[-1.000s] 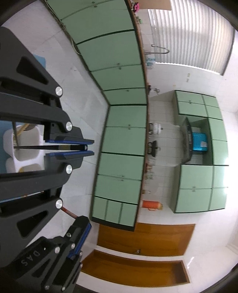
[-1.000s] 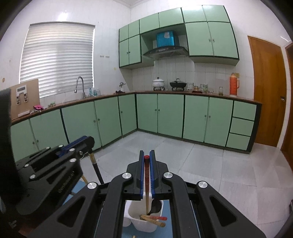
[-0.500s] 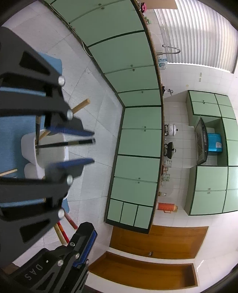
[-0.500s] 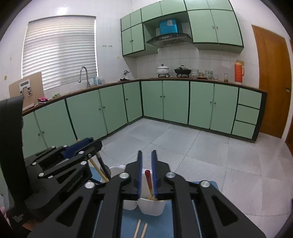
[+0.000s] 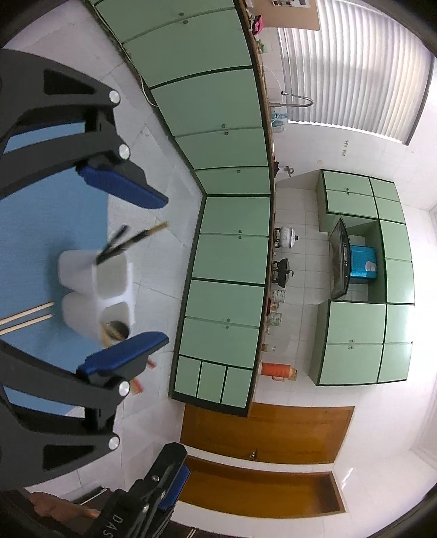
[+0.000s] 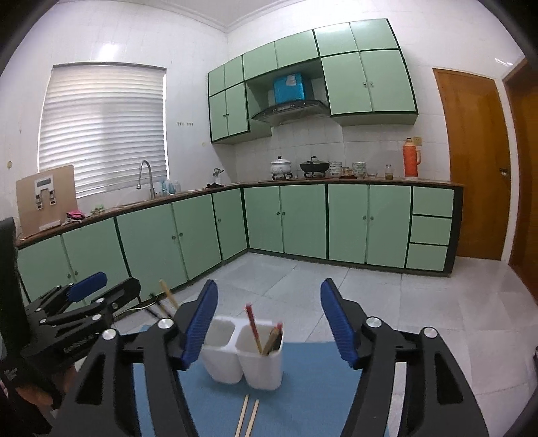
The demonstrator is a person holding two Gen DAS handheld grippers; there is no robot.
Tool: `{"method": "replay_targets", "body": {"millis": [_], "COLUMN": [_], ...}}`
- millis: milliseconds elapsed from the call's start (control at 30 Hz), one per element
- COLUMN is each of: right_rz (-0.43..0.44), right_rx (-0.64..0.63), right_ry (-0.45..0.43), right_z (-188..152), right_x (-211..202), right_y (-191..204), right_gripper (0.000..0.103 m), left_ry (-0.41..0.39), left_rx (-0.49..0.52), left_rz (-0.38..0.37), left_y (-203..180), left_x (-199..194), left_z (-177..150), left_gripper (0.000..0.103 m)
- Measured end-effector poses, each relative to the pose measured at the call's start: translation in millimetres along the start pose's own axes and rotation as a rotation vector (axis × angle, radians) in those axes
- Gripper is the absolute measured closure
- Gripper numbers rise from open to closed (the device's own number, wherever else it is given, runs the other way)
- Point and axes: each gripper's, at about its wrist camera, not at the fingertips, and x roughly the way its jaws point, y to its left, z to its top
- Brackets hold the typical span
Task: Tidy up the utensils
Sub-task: 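Withdraw both open tools back over the last two red chopsticks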
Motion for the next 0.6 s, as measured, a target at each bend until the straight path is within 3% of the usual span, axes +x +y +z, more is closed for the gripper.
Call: {"method": "replay_targets", "body": {"millis": [267, 600], "right_rz": [-0.002, -0.026], "right_rx": [0.034, 0.061], "right_ry": [0.070, 0.233], "right_z": [-48, -122], "right_x": [-32, -48], "right_y": [4, 7], "right_gripper": [0.036, 0.036], "left_ry": [0.073, 0.251], "left_rx": [0.053, 0.046], "left_rz": [-0.003, 0.011], "left_y": [-10, 2], "left_x": [-37, -50], "left_z": [-49, -118], "left_gripper": [0.020, 0.019]}}
